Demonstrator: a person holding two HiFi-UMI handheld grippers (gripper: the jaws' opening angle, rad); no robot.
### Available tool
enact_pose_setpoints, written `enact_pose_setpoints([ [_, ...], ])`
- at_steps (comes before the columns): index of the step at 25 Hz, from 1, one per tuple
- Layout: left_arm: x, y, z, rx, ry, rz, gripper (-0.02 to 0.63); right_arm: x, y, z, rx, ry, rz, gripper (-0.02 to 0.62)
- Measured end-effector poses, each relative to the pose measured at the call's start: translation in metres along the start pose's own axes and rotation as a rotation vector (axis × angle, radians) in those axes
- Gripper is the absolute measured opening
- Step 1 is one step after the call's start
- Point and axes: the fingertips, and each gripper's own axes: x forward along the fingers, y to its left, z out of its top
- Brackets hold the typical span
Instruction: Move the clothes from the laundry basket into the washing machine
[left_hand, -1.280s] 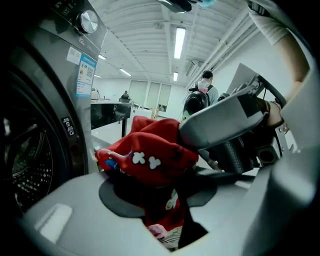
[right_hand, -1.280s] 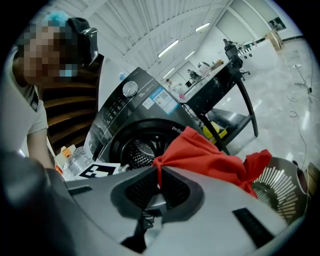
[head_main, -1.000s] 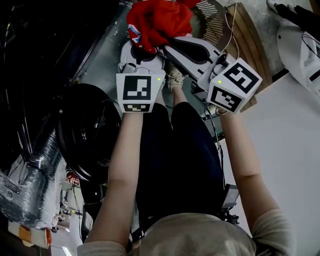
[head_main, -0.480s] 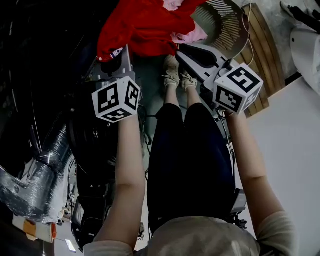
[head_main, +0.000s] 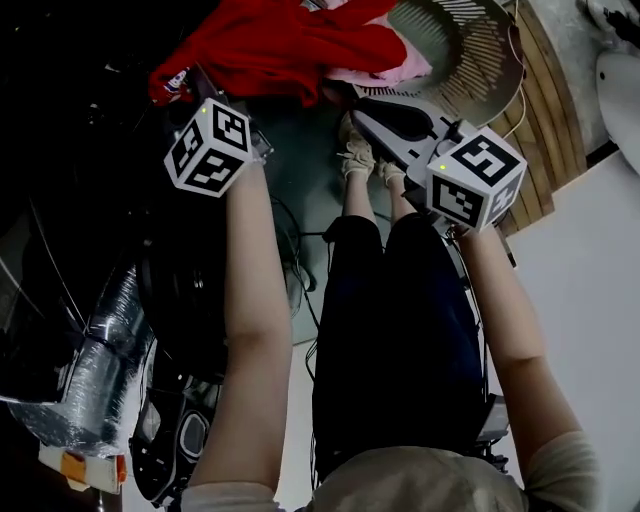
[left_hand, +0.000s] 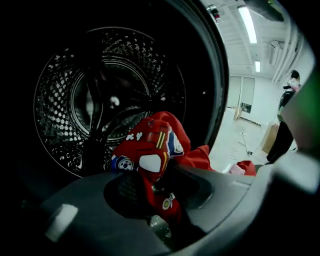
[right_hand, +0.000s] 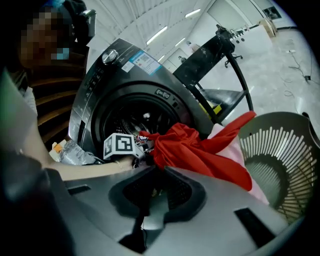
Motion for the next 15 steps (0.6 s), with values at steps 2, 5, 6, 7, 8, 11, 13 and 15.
enact_pose_setpoints([
  [2,0.018,0.011,0.007,-0.002,-0.014,0.021,0.126,0.003,-0.004,-0.004,0.003,0.004,0.0,0.04],
  [5,0.027,0.028,0.033,0.036,-0.078,0.029,0.124,0.006,-0.01,-0.011,0.007,0.012,0.001,0.04],
  [6,0.027,0.032,0.041,0.058,-0.099,0.027,0.124,0.006,-0.011,-0.014,0.01,0.013,0.001,0.04],
  [7,0.027,0.036,0.047,0.081,-0.113,0.026,0.124,0.006,-0.013,-0.017,0.014,0.014,0.0,0.04],
  [8,0.029,0.04,0.052,0.095,-0.123,0.027,0.124,0.006,-0.015,-0.019,0.018,0.014,-0.001,0.04],
  [11,0.038,0.055,0.068,0.056,-0.154,0.05,0.124,0.005,-0.018,-0.023,0.026,0.018,-0.005,0.04],
  [13,0.049,0.062,0.074,0.008,-0.151,0.057,0.126,0.004,-0.018,-0.026,0.031,0.021,-0.004,0.04],
  [15,0.067,0.061,0.068,-0.041,-0.109,0.047,0.15,0.002,-0.02,-0.029,0.037,0.02,-0.008,0.04],
])
